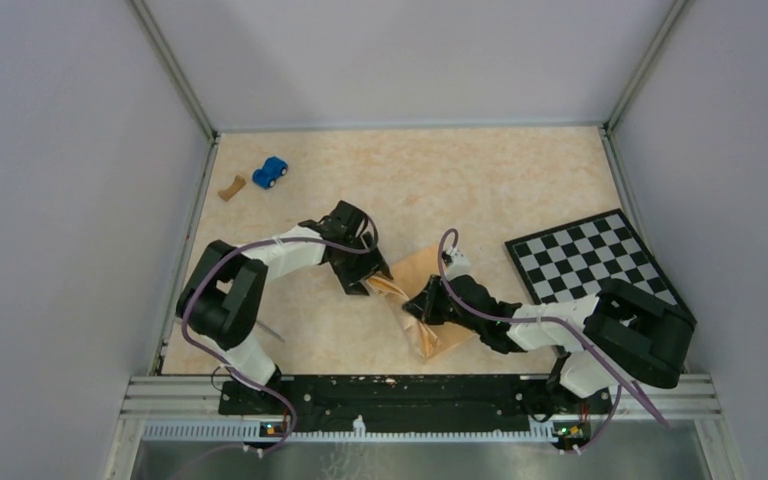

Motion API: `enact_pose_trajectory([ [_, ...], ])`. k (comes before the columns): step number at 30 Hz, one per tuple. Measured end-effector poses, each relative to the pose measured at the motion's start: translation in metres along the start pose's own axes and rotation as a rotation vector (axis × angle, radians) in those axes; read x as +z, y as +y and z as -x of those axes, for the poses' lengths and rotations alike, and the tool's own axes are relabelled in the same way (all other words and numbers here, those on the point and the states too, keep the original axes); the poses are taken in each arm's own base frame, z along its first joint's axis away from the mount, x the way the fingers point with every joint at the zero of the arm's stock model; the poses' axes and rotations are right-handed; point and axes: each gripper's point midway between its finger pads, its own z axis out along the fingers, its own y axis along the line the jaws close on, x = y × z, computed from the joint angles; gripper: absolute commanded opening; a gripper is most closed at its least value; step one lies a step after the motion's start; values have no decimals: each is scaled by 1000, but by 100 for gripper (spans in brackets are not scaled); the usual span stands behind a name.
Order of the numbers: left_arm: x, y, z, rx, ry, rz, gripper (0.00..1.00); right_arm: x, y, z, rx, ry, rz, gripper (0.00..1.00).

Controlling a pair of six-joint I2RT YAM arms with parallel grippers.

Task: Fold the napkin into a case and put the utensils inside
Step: Fold the lower triangle-folded napkin at the center of the board.

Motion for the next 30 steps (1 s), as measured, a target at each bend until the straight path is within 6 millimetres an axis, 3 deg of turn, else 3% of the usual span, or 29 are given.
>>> enact_pose_trajectory([
  [2,1,-3,1,2,0,-4,58,0,1,1,1,-2,5,0],
  [7,10,-6,6,15,2,-3,21,1,4,1,2,-3,18,0],
  [12,8,3,9,31,4,37,1,4,5,-7,7,28,36,0],
  [17,-5,24,10,7,10,125,0,9,20,-20,47,73,110,0],
  [21,-29,39,5,-34,0,220,0,8,44,-33,72,116,196,0],
  [26,-53,37,7,-145,-26,313,0,9,59,-36,130,130,263,0],
  [30,-55,29,10,-204,-42,378,0,8,60,-30,165,117,287,0],
])
